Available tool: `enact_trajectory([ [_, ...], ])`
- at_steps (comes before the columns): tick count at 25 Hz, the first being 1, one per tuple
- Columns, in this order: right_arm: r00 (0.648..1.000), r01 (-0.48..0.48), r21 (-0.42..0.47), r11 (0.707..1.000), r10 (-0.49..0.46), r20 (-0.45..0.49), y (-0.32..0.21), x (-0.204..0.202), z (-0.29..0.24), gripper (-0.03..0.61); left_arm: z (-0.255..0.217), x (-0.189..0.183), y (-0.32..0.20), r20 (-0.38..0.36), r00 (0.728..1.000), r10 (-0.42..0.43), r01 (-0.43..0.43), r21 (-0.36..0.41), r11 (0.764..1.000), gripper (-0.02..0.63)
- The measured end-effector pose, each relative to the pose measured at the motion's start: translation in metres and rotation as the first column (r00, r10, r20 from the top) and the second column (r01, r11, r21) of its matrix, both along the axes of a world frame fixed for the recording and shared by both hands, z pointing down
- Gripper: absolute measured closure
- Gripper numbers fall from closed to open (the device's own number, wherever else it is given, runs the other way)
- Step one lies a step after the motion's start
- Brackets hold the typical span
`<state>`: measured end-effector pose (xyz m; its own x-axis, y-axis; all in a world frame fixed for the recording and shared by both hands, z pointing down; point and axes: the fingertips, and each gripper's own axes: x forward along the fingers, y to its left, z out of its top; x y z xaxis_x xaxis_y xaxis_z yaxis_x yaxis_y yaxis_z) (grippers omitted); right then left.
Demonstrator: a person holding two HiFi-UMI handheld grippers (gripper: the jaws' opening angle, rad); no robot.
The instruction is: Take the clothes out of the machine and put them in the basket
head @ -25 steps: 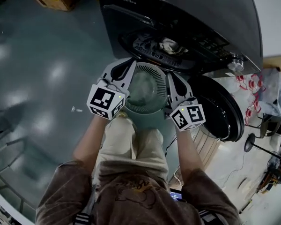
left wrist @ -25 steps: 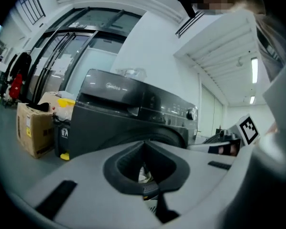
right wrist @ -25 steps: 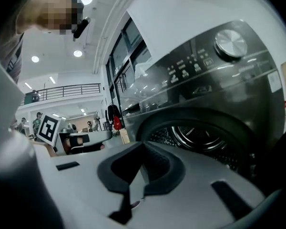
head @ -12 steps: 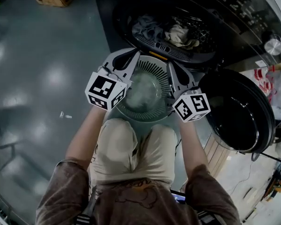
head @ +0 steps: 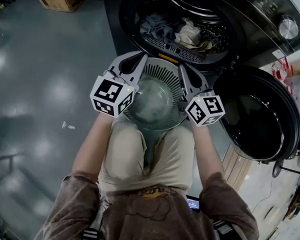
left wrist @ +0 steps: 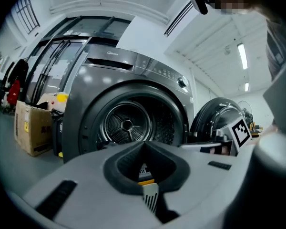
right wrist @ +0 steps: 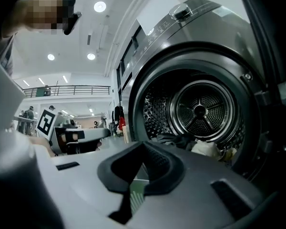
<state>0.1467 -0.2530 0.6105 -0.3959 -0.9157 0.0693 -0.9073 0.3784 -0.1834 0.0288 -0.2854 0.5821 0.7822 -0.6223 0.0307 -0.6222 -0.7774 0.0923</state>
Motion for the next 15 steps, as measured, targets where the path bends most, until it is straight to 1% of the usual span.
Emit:
enact_trajectory([
  [3, 1.000, 0.007, -0.007, 1.000, -0.007, -0.001, 0.001, -0.002, -0.001, 0.581, -0.003, 0.000, 0.005, 0.006, 1.000, -0.003, 0.003, -0.012, 1.000, 0.611],
  [7, 1.000, 0.016, 0.002, 1.000, -0.016, -0.001, 0.001, -0.006, -0.005, 0.581, -0.009, 0.001, 0.008, 0.011, 1.000, -0.006, 0.006, -0.007, 1.000, 0.611],
  [11, 1.000, 0.015, 0.000, 1.000, -0.015, -0.013, 0.002, -0.007, -0.008, 0.581, -0.015, -0.005, 0.008, -0.004, 0.999, -0.039, 0.039, -0.004, 0.999, 0.611],
  [13, 1.000, 0.025, -0.008, 1.000, -0.025, -0.016, 0.002, -0.008, -0.008, 0.528, -0.013, -0.008, 0.009, -0.010, 0.999, -0.053, 0.053, -0.012, 0.999, 0.611],
  [15, 0.999, 0.032, -0.011, 0.999, -0.032, -0.020, 0.002, -0.010, -0.007, 0.511, -0.008, -0.009, 0.011, -0.006, 0.998, -0.056, 0.056, -0.016, 0.998, 0.611],
])
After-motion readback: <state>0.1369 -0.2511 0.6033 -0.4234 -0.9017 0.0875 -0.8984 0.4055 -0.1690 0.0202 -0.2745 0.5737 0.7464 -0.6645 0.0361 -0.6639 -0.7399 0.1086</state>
